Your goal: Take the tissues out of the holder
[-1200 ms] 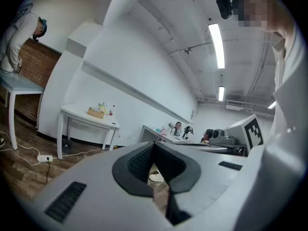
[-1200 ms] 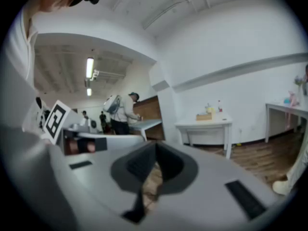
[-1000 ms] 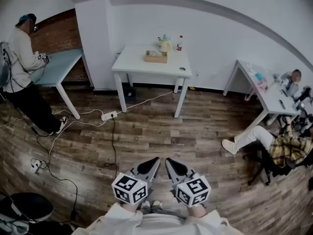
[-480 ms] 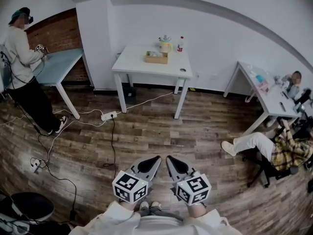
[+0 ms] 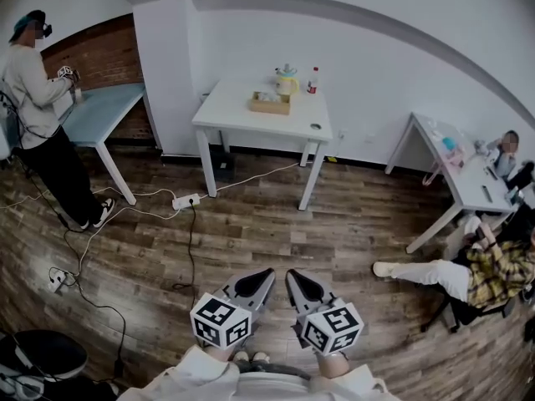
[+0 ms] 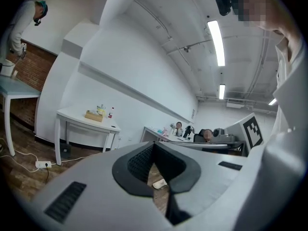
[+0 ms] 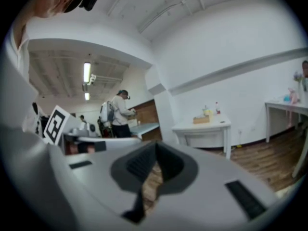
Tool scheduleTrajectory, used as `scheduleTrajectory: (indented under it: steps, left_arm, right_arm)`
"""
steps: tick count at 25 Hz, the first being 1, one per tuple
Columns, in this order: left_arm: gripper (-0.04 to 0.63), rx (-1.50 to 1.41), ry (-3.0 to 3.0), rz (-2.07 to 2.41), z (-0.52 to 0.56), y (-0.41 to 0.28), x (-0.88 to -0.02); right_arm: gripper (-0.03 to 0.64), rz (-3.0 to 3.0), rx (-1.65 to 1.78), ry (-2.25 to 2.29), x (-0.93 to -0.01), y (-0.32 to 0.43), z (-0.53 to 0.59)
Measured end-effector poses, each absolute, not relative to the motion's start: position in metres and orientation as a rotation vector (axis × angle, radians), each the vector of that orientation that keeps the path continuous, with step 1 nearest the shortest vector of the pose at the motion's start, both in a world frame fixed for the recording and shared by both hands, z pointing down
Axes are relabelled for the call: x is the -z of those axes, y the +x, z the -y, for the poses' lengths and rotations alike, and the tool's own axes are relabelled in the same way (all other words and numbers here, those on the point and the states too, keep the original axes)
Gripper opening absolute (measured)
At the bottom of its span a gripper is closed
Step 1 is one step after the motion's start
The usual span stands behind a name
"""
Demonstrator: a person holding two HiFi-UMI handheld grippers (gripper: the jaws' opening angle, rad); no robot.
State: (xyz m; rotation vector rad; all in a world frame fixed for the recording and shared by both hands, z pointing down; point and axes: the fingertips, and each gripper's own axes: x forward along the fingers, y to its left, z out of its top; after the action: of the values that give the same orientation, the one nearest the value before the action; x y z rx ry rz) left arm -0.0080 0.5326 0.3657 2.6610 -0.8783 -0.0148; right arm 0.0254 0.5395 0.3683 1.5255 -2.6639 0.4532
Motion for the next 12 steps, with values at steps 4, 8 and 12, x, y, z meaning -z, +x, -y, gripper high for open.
scheduleTrajectory:
  steps: [4,8,12]
  left_arm:
    - [0.018,0.032,2.642,0.887,-0.522,0.0,-0.366]
    - [0.018,0.048,2.599,0.915,-0.512,-0.002,-0.376]
    - [0.018,0.044,2.586,0.926,-0.482,0.005,-0.379]
  right_arm:
    - [0.011,2.659,-0.486,1.509,-0.376,0.038,-0.528]
    - [0.011,2.656,-0.535,1.503,-0.39,0.04,-0.522]
    - [0.01,2.646,-0.528,1.503,-0.392,0.048,-0.496]
